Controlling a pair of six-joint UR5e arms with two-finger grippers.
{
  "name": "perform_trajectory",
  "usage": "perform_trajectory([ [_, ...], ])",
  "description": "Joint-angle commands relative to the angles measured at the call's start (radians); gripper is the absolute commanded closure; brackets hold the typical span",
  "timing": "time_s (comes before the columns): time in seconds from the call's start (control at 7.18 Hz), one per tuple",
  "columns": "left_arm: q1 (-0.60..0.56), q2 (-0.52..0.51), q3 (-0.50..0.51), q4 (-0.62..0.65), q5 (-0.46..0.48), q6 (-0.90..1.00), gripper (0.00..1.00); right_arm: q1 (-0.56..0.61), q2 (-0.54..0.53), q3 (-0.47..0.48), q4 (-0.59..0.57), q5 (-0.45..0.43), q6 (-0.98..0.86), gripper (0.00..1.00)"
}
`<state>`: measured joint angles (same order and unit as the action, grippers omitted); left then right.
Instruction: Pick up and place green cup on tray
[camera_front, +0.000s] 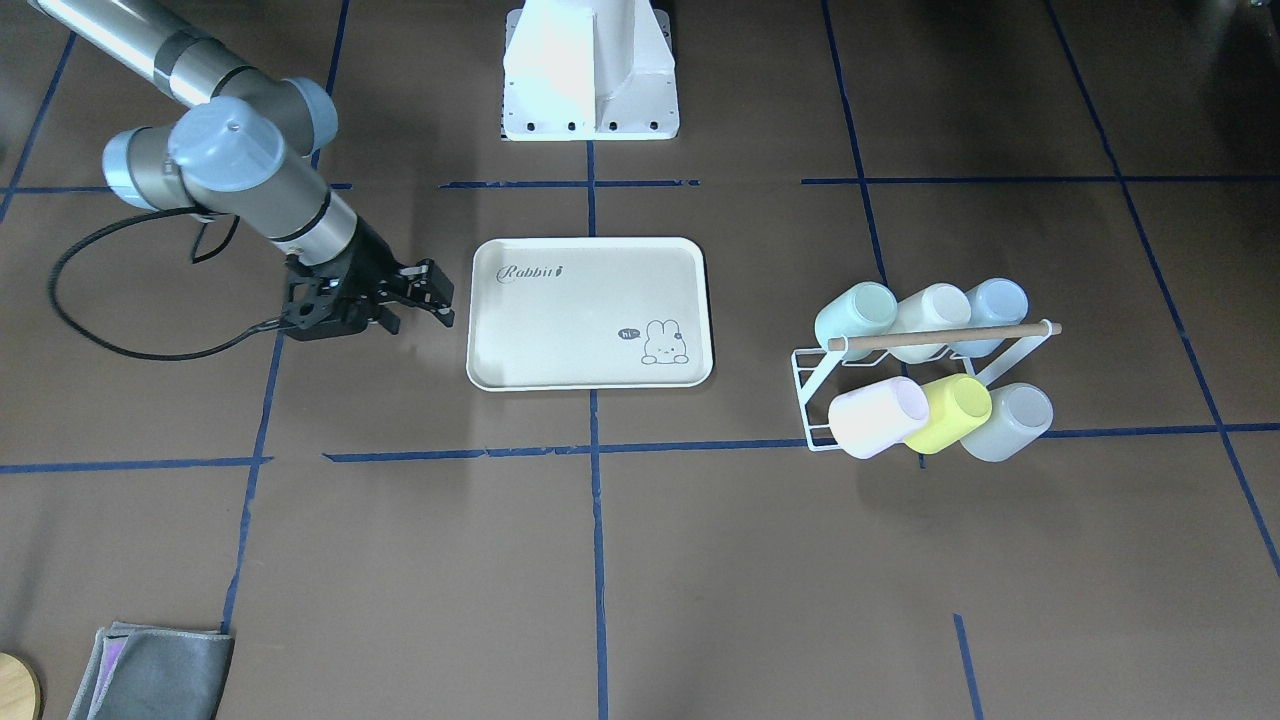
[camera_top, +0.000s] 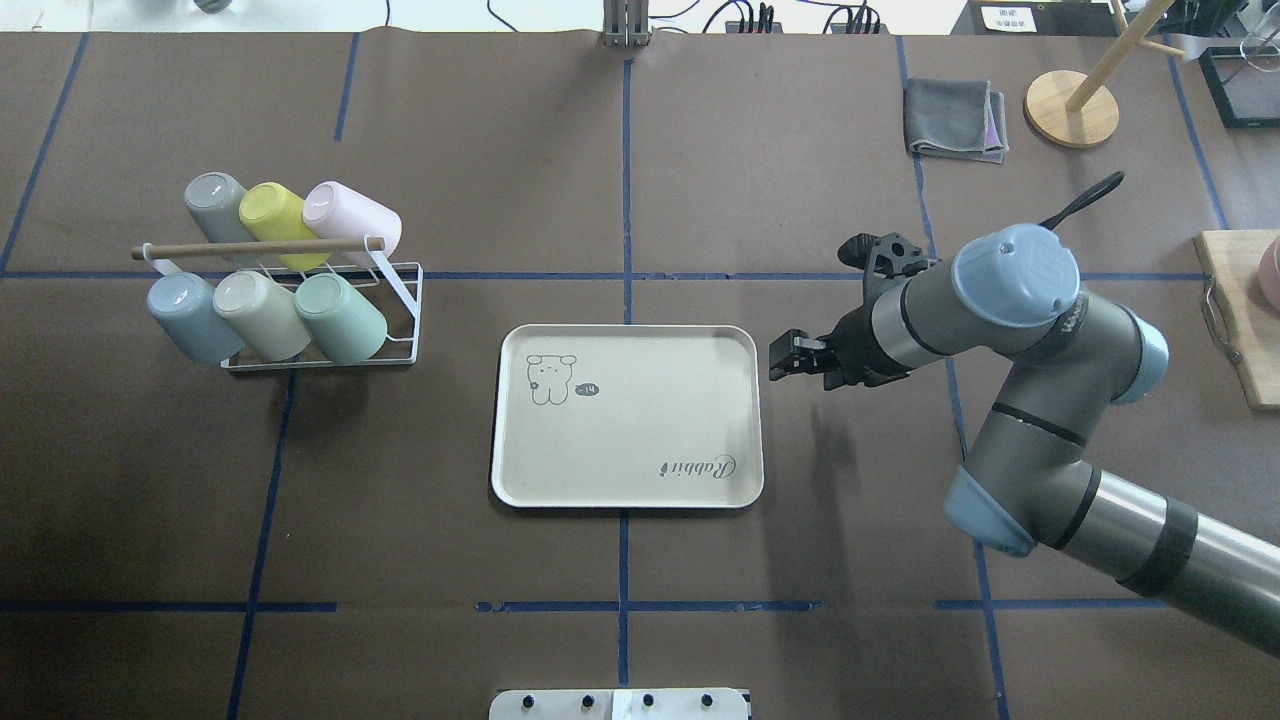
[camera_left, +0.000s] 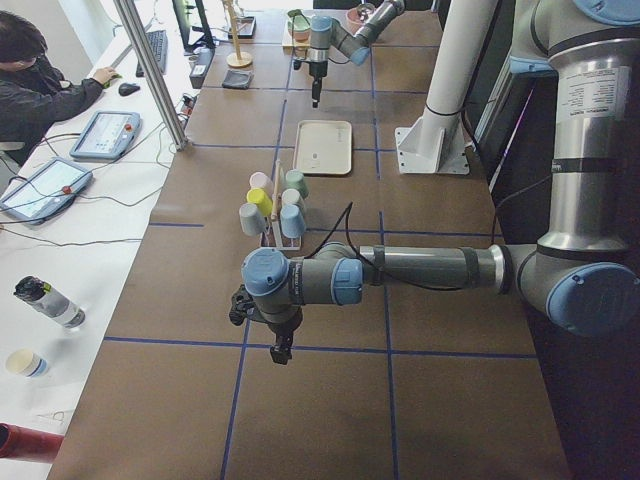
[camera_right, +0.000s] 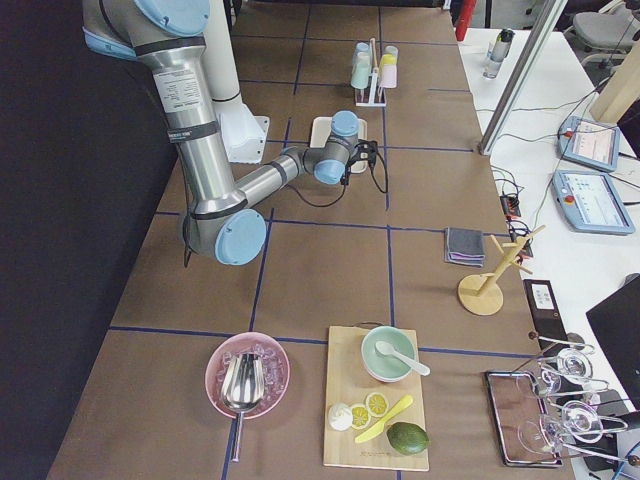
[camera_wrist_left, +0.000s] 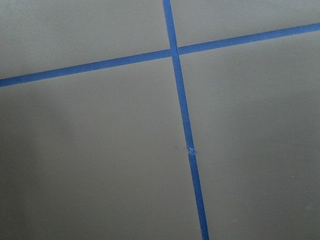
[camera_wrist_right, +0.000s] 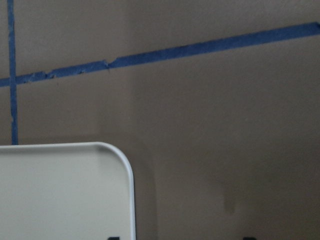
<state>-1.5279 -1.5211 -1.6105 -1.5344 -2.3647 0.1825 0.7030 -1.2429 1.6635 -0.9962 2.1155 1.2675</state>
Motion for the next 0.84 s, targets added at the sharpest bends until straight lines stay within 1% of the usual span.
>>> perform_trajectory([
  [0.0, 0.0, -0.001, 0.0, -0.001, 0.005, 0.0, 0.0, 0.142, -0.003, 0.002, -0.143, 0.116, -0.223, 0.0],
  [0.14, 0.0, -0.001, 0.0, -0.001, 0.007, 0.0, 0.0, 0.226, -0.025, 0.007, -0.235, 0.162, -0.391, 0.0],
  [0.28, 0.0, -0.001, -0.003, -0.001, 0.007, 0.0, 0.0, 0.306, -0.067, 0.022, -0.324, 0.176, -0.581, 0.0],
  [0.56, 0.0, -0.001, -0.014, -0.001, 0.007, 0.0, 0.0, 0.496, -0.134, 0.074, -0.576, 0.176, -1.023, 0.0],
  [0.7, 0.0, -0.004, -0.016, -0.001, 0.008, 0.0, 0.0, 0.566, -0.154, 0.085, -0.675, 0.17, -1.197, 0.0],
])
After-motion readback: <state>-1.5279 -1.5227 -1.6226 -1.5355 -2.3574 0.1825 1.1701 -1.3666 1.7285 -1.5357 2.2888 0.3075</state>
